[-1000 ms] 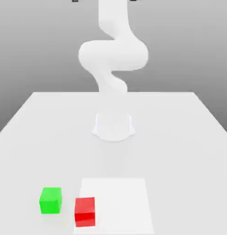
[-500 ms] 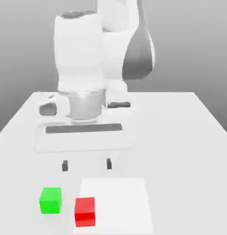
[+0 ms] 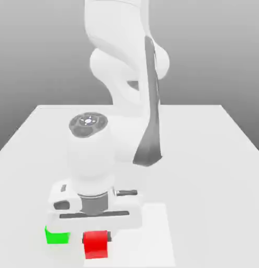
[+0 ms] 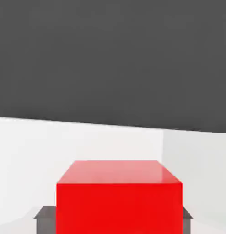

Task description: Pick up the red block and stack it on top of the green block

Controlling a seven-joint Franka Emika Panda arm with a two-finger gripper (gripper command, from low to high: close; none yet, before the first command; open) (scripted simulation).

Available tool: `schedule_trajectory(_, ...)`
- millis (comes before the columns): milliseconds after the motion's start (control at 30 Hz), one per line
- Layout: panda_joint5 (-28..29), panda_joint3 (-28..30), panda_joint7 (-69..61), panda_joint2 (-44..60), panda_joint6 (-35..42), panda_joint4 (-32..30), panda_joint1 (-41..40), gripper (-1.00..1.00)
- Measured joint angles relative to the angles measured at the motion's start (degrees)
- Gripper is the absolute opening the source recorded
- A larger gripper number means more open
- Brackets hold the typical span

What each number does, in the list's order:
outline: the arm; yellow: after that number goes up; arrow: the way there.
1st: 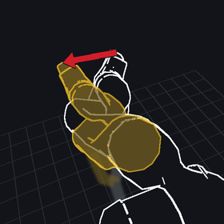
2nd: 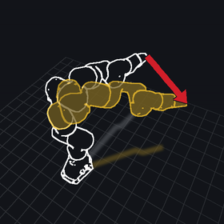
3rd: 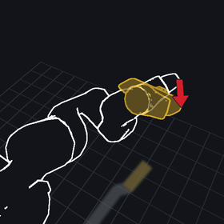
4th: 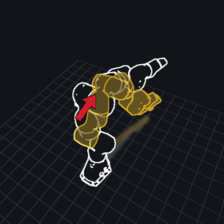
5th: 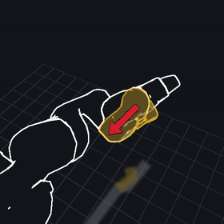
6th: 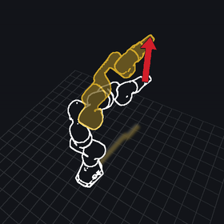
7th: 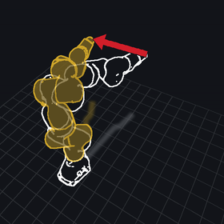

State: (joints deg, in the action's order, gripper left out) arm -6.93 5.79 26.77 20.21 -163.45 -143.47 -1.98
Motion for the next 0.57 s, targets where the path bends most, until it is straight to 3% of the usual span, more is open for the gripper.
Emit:
schedule_trajectory(167, 3.11, 2.15, 2.24, -8.9, 7.38, -1.47, 1.25, -1.0)
schedule_trajectory(300, 5.51, 8.0, 1.1, -16.89, 11.95, -4.8, -6.32, -1.0)
schedule_trajectory(467, 1.27, 6.32, -2.76, -10.49, 5.34, -5.24, -8.23, -1.0)
schedule_trajectory(500, 0.24, 5.65, -3.51, -8.72, 3.7, -5.17, -8.71, 1.0)
schedule_trajectory(567, 0.24, 5.65, -3.51, -8.72, 3.7, -5.17, -8.71, 1.0)
